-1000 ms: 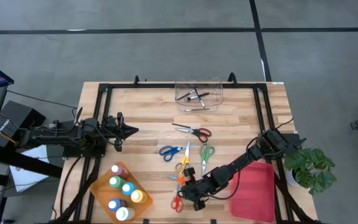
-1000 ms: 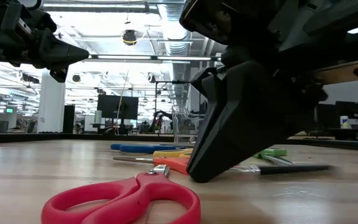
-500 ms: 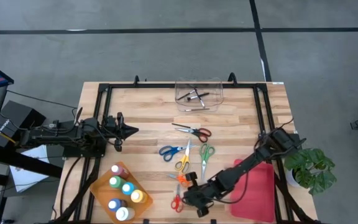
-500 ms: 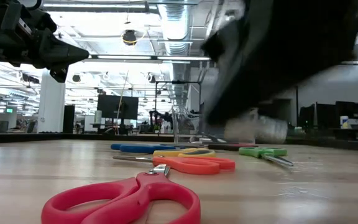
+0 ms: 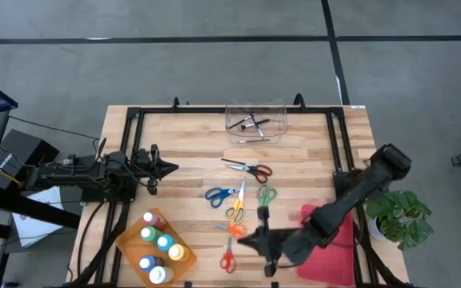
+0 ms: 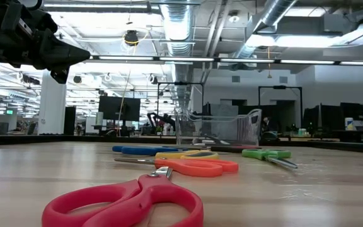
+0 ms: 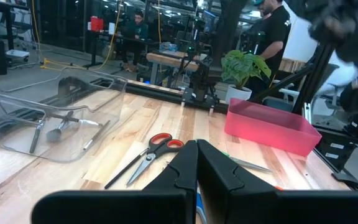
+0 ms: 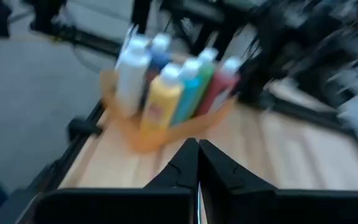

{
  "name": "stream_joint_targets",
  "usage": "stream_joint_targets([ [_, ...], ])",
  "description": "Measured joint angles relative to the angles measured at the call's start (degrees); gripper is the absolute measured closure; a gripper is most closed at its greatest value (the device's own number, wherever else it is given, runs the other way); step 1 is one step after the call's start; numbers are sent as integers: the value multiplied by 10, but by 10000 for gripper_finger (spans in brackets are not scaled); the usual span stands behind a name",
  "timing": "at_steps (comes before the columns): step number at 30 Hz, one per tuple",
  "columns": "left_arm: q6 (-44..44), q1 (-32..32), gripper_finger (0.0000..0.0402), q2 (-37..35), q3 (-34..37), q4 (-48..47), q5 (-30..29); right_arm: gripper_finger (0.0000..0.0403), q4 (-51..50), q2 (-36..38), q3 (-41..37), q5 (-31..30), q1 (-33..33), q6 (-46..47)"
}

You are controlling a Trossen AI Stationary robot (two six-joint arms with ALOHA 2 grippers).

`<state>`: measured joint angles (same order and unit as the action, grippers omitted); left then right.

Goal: Pick & Place Paint Supplies
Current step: Put the eyeshadow brush into the transparent bin

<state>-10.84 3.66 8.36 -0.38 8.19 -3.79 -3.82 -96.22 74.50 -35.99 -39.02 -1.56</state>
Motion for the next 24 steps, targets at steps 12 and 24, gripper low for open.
stream_joint_targets([
  [12, 0, 0, 402, 0, 0, 0, 0, 403, 11, 89, 0, -19, 80, -95],
  [24, 0, 0, 401, 0, 0, 0, 0, 403, -72, 141, 0, 49, 328, -179],
])
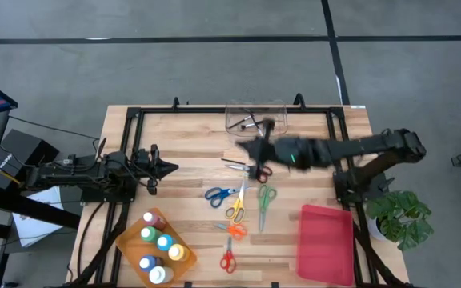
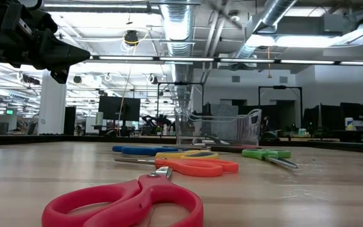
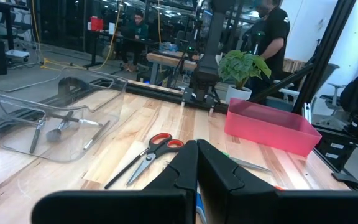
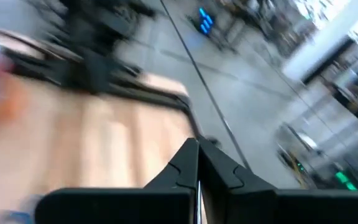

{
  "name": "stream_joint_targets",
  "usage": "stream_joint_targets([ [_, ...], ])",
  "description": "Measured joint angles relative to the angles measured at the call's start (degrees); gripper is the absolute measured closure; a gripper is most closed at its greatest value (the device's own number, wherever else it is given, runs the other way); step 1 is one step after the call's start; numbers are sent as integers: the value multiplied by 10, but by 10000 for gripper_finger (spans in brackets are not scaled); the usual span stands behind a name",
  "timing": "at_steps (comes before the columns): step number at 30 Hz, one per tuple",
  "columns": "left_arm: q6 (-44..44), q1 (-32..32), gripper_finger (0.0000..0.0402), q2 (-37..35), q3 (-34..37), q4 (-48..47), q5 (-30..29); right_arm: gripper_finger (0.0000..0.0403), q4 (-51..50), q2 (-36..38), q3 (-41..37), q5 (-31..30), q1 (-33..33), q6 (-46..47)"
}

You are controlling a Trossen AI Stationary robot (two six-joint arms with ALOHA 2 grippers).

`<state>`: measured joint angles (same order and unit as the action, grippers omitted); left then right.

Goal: Pick & Place Paint Supplies
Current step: Put the eyeshadow brush into the transparent bin

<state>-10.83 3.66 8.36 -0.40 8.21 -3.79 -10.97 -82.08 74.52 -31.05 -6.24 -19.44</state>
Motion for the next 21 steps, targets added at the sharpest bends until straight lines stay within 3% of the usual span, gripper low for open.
stream_joint_targets([
  [5, 0, 0, 402, 0, 0, 0, 0, 403, -2, -12, 1, 158, 179, -19],
  [11, 0, 0, 402, 0, 0, 0, 0, 403, 31, -90, 0, 329, 355, -19],
  [15, 0, 0, 402, 0, 0, 0, 0, 403, 57, -164, 0, 386, 409, 2],
  [21, 0, 0, 401, 0, 0, 0, 0, 403, 45, -252, 0, 397, 419, 9],
])
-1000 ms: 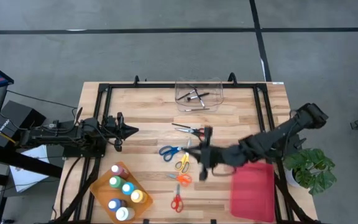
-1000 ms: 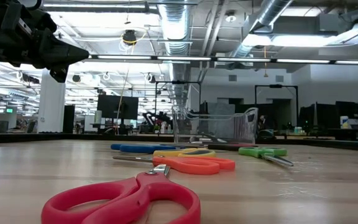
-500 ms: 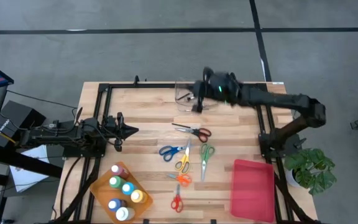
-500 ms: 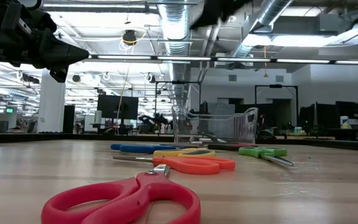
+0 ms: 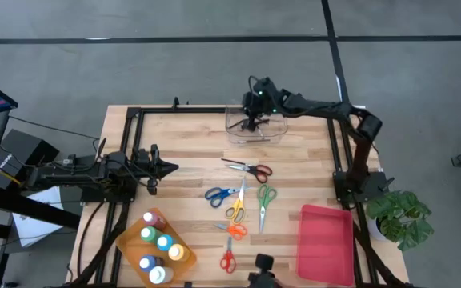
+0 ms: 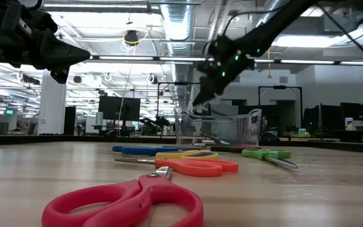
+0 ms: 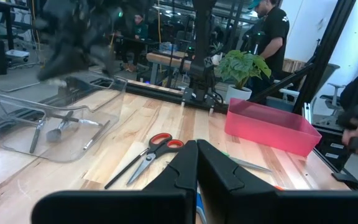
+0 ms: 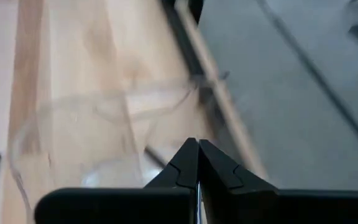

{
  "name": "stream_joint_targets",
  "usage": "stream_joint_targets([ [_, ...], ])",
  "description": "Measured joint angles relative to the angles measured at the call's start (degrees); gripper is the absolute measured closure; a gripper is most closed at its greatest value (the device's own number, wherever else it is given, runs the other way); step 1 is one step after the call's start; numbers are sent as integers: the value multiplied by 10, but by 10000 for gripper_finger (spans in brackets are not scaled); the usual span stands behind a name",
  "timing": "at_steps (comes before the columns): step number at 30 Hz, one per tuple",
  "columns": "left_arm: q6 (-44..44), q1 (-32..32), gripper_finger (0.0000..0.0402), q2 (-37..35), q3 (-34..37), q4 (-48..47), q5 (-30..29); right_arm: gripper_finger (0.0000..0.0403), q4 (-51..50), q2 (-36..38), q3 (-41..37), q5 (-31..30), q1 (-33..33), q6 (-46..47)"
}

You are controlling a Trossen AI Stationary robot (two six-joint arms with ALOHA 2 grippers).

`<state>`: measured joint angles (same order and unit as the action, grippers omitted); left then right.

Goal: Pick & Place Paint Supplies
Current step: Put the eyeshadow brush into the transparent bin, then put the green scissor into the red bin

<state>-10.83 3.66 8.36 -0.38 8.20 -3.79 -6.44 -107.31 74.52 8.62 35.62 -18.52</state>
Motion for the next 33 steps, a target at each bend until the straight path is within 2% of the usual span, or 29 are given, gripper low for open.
stream_joint_targets([
  [5, 0, 0, 402, 0, 0, 0, 0, 403, -26, -26, 0, -33, -13, 3],
  [16, 0, 0, 401, 0, 0, 0, 0, 397, -90, -27, 0, -87, -18, 19],
  [21, 0, 0, 402, 0, 0, 0, 0, 387, -104, -27, 0, -91, -19, 21],
  [28, 0, 0, 401, 0, 0, 0, 0, 356, -105, -27, 0, -91, -19, 27],
  [33, 0, 0, 401, 0, 0, 0, 0, 318, -114, -12, 0, -93, -19, 22],
])
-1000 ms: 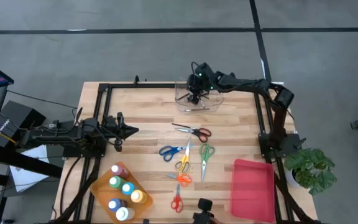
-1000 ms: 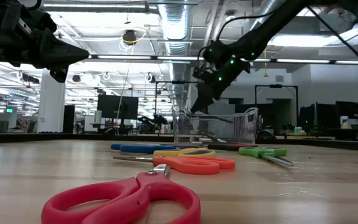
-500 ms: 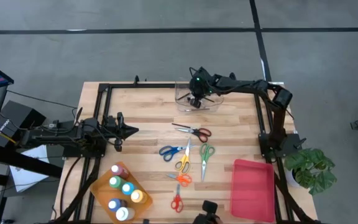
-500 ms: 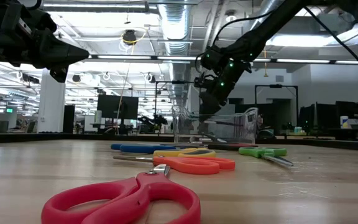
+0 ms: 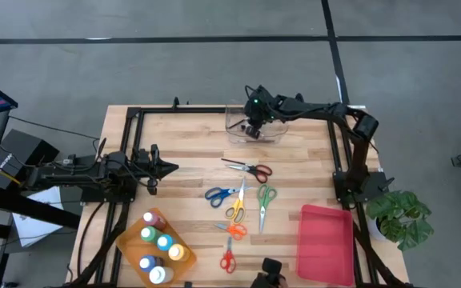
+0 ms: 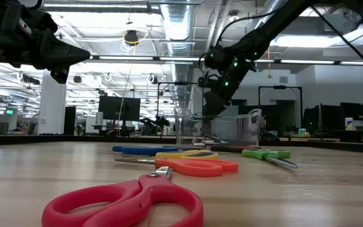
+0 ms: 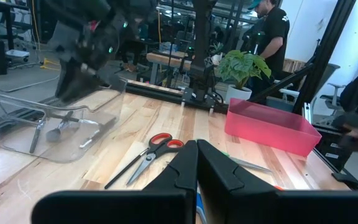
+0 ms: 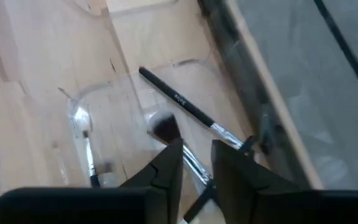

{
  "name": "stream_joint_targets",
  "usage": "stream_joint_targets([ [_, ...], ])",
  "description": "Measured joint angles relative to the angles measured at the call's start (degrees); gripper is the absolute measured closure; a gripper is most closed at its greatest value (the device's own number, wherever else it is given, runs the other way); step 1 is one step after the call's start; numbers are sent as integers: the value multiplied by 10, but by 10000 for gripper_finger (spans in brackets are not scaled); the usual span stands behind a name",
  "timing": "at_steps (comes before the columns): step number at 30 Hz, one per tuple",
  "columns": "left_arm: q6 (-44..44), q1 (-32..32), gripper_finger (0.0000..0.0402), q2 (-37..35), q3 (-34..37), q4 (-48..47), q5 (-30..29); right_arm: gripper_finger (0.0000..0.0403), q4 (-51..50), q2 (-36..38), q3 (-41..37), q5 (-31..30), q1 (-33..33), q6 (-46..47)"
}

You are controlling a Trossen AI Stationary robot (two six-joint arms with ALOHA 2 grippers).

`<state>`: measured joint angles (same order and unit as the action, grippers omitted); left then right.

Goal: Pick & Place Paint Supplies
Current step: Put the green scissor into the red bin

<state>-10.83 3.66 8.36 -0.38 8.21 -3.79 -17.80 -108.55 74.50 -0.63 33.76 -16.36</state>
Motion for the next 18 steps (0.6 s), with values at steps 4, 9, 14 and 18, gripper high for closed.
stream_joint_targets([
  [4, 0, 0, 402, 0, 0, 0, 0, 278, -29, 46, 15, -12, -8, 4],
  [9, 0, 0, 401, 0, 0, 0, 0, 236, -65, 128, 25, -13, -37, 20],
  [14, 0, 0, 401, 0, 0, 0, 0, 226, -132, 211, 25, -42, -81, 92],
  [18, 0, 0, 401, 0, 0, 0, 0, 232, -218, 257, 26, -82, -132, 165],
])
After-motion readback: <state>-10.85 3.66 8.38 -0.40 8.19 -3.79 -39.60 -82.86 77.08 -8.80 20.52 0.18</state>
